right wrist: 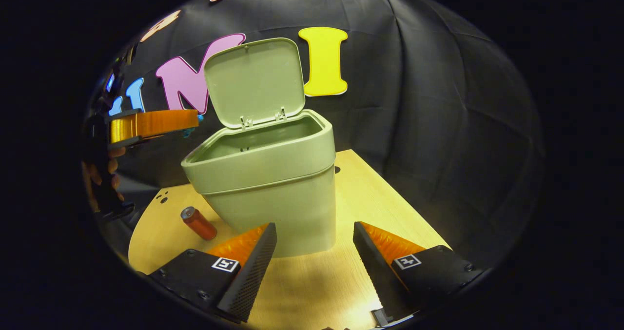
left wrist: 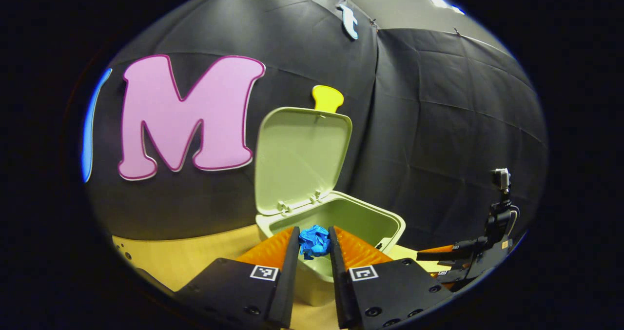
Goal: Press the lid of the desktop garbage bin to open it, pick up the crumpled paper on the desktop and throw it into the bin, then pick up the pop can on the desktop and drop it into the bin, and finally close the garbage bin lid.
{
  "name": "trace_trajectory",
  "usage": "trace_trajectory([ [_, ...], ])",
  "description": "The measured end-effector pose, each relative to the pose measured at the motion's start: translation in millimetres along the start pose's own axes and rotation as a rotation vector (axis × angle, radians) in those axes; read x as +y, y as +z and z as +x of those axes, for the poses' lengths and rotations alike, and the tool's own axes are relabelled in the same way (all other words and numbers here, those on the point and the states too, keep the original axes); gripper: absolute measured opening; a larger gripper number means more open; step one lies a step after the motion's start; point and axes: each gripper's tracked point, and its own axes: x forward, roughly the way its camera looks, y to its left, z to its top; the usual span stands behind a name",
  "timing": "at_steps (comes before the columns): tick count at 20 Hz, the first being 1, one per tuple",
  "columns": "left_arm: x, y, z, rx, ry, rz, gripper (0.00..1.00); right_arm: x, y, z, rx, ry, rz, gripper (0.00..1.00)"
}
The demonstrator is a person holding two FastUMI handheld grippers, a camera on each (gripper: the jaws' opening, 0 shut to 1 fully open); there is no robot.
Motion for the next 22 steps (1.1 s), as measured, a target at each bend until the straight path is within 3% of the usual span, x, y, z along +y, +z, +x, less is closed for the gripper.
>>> trace_trajectory([
  [8,-11.7,-21.1,27.2,0.047,-0.004,-0.004,0.42,-5.8,-8.6,-6.4,0.013,0.014,-0.001,0.99],
  [11,-9.3,-22.9,29.9,0.051,0.009,-0.008,0.58,-3.0,-10.8,-8.8,0.015,0.031,-0.009,0.99],
  [13,-9.2,-25.6,26.9,0.051,0.021,-0.017,0.63,-2.1,-12.2,-7.0,0.018,0.038,-0.02,0.99],
  [17,5.4,-15.9,11.5,0.004,0.088,-0.011,0.93,8.0,-12.8,-5.0,0.025,0.067,-0.025,0.99],
  [22,47.1,-10.1,-34.2,-0.065,0.224,-0.015,0.96,31.2,-16.2,-5.6,0.026,0.128,-0.066,0.99],
])
